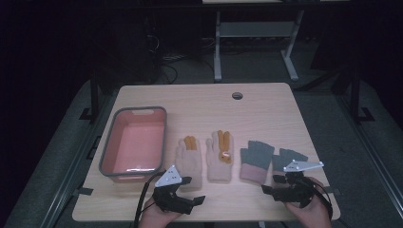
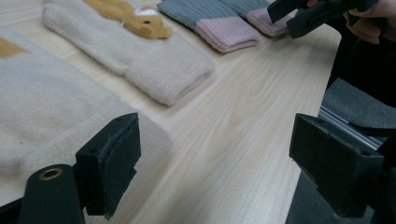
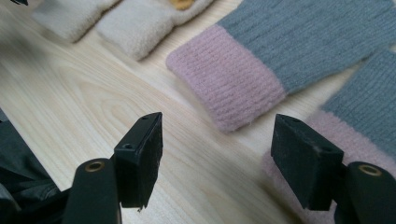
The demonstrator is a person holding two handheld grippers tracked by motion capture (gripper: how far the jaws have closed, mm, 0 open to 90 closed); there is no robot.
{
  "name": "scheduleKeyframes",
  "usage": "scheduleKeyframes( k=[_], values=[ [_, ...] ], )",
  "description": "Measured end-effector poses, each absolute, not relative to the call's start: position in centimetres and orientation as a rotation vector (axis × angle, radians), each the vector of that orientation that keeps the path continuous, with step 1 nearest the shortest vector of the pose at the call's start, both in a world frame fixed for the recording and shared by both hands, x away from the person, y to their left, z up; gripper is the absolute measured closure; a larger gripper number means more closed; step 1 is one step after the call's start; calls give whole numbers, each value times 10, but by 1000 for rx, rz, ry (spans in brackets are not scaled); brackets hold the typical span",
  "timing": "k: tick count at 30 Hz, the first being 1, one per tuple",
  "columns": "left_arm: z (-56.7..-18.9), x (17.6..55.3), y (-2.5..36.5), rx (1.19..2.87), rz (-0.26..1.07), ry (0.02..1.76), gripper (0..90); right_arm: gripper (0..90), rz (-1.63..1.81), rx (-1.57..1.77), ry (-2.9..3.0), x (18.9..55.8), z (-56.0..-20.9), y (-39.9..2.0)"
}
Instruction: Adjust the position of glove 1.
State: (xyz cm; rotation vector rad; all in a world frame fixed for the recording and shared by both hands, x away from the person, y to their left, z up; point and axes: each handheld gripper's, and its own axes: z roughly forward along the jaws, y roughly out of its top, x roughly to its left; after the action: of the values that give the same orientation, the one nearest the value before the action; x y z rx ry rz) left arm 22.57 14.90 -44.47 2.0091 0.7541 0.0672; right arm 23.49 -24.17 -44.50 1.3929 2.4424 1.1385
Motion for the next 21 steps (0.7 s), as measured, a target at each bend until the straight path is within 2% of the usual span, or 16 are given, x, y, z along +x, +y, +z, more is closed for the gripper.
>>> scheduleKeyframes(
  k=[11,21],
  values=[
    [-443,222,152,2014,63,747,165,322,1141,1391,2461,239,-442,-239],
    [-442,223,158,2005,79,765,165,322,1130,1325,2544,255,-425,-217]
  ],
)
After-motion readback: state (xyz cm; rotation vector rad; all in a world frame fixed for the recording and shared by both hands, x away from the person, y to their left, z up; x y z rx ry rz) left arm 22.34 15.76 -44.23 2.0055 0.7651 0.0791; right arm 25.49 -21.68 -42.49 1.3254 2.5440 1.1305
